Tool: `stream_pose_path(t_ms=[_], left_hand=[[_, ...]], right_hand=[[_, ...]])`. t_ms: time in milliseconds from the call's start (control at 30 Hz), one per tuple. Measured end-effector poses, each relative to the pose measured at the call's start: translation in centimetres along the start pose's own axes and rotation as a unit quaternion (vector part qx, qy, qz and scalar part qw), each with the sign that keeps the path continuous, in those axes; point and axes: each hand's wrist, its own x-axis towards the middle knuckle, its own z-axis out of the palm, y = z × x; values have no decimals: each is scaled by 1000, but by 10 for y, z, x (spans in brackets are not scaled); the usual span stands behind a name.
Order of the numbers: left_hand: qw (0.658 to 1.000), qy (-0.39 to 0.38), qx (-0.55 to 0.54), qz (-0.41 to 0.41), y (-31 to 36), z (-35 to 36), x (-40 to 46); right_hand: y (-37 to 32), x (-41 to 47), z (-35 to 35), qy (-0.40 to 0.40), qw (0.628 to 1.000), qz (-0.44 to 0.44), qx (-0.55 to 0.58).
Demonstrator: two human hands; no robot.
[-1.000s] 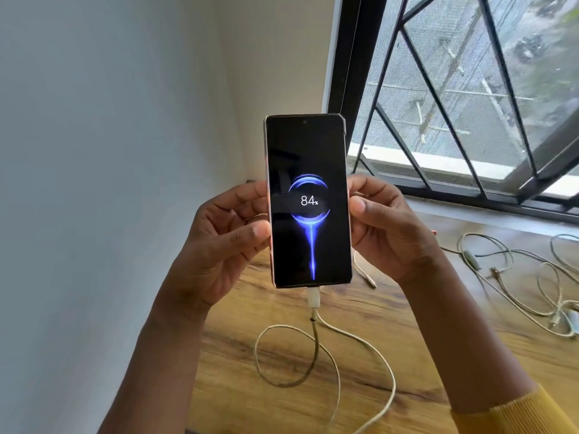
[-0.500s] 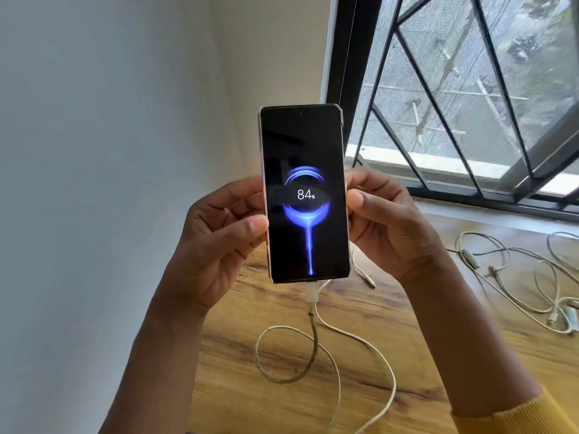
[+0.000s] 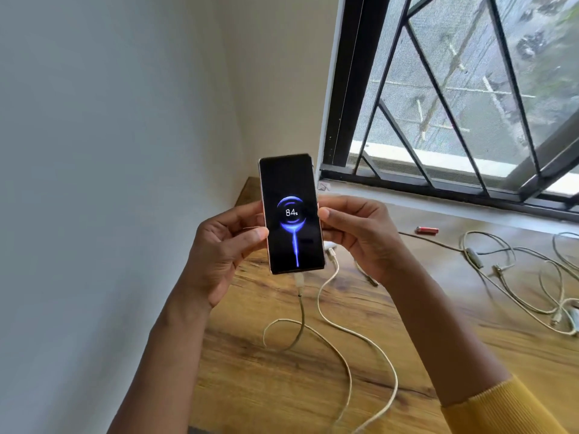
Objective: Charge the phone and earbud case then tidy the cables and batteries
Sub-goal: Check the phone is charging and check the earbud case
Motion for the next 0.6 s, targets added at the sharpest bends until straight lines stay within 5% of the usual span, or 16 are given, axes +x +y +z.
stream_pose_path(t_ms=[300,600], left_hand=[[990,96,79,-73,-54,-27,10],[945,207,205,-152,-100,-35,20]], right_hand=[[52,19,9,102,975,145,-133],[102,41,12,148,919,236,-280]])
